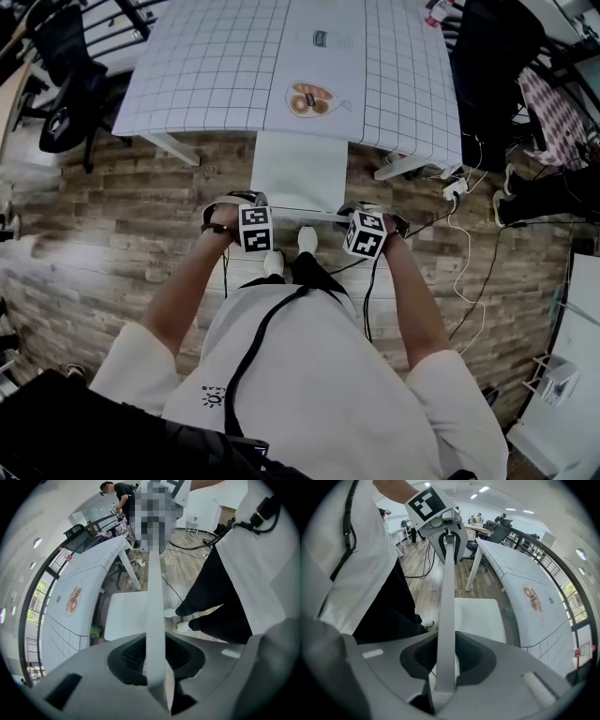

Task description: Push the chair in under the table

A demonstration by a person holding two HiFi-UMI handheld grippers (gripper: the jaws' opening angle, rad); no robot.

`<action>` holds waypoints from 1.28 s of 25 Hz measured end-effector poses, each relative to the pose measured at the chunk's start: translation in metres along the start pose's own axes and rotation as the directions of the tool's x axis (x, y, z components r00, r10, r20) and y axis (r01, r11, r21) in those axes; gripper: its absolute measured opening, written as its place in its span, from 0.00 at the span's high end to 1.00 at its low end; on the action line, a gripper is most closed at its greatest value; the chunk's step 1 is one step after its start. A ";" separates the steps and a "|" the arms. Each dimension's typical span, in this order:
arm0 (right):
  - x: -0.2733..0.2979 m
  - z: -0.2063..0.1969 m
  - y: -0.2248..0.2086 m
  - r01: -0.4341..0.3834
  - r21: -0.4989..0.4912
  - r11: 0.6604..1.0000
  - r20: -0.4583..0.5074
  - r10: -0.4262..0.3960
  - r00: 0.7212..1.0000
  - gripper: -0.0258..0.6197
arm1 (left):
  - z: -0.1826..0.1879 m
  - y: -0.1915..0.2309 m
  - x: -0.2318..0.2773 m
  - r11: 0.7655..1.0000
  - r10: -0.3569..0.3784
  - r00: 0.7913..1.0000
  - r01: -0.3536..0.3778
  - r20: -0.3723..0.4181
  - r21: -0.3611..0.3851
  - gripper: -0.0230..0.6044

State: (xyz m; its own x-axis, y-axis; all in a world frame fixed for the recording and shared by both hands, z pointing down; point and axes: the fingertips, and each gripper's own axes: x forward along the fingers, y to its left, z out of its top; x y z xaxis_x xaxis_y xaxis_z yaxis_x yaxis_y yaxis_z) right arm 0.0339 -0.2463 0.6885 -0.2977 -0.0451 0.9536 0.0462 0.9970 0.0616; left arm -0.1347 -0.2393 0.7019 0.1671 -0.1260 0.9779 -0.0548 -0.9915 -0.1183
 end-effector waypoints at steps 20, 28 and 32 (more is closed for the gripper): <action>-0.002 -0.011 -0.106 -0.016 -0.044 0.999 0.045 0.018 0.999 0.83 | 0.010 0.103 0.011 0.999 0.024 0.999 -0.026 -0.048 -0.043 0.80; -0.001 -0.015 -0.144 -0.008 -0.068 0.998 0.056 0.012 0.998 0.83 | 0.013 0.141 0.017 0.997 0.046 0.997 -0.050 -0.066 -0.062 0.79; -0.001 -0.016 -0.157 -0.005 -0.079 0.997 0.060 0.010 0.998 0.83 | 0.013 0.154 0.019 0.996 0.049 0.996 -0.054 -0.071 -0.071 0.78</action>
State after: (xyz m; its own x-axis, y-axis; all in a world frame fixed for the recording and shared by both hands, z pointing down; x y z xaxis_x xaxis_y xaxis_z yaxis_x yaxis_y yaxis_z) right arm 0.0423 -0.4039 0.6828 -0.3541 -0.0313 0.9347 0.1232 0.9892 0.0799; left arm -0.1270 -0.3947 0.6999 0.0942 -0.1717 0.9806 -0.1336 -0.9783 -0.1585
